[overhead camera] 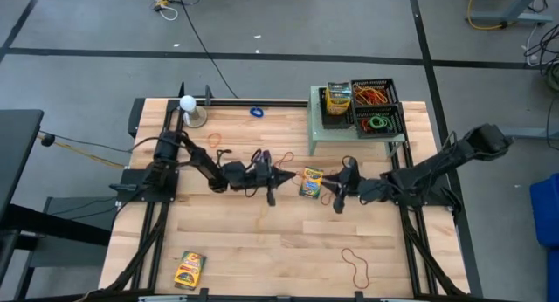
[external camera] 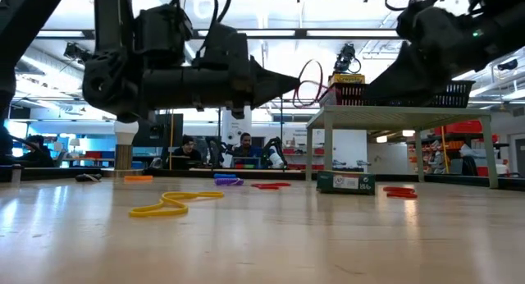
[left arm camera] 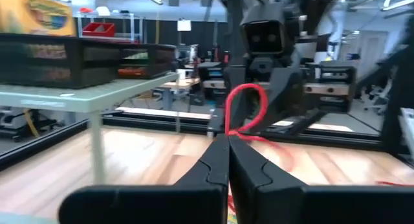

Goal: Pick & Place Office Desk Supplies
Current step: Put the red rubber band into the top right black bin on the shelf

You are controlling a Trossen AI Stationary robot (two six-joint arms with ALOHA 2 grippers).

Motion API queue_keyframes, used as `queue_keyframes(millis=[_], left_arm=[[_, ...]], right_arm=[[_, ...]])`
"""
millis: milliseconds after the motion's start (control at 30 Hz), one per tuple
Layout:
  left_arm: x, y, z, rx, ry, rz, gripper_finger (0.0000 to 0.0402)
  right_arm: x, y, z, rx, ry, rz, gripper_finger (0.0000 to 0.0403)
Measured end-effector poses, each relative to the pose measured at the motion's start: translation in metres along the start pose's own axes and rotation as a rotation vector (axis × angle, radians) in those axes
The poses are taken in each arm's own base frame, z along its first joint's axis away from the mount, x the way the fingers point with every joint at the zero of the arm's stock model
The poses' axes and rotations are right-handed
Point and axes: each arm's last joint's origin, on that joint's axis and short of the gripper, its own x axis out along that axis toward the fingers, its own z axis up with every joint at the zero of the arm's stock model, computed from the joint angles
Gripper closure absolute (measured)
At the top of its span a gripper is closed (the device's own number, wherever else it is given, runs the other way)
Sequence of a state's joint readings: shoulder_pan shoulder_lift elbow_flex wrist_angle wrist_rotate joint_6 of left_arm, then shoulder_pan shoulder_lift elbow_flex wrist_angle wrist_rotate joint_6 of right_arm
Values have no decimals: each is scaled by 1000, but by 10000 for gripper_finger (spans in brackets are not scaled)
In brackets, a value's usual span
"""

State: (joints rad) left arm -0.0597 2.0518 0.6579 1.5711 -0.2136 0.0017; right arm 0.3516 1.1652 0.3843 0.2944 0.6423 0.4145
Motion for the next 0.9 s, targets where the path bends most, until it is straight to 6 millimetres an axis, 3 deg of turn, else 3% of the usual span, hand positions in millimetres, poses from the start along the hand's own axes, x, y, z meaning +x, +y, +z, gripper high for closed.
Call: queue_keyframes(millis=[333,533,667,900], left_arm=[[4,24,0,-1,-2,-39,399],[7,26,1,20,-10,-49,399],[10,30,4,22,-23,-73,399],[15,33,7,26,-40,-114,399]], right_arm=[[8,-11,4,68,-4,-52,197],[13,-15,5,94,-9,-67,172],[21,-9,8,101,-52,13,158],[36,-1,1,59,-97,49,158]])
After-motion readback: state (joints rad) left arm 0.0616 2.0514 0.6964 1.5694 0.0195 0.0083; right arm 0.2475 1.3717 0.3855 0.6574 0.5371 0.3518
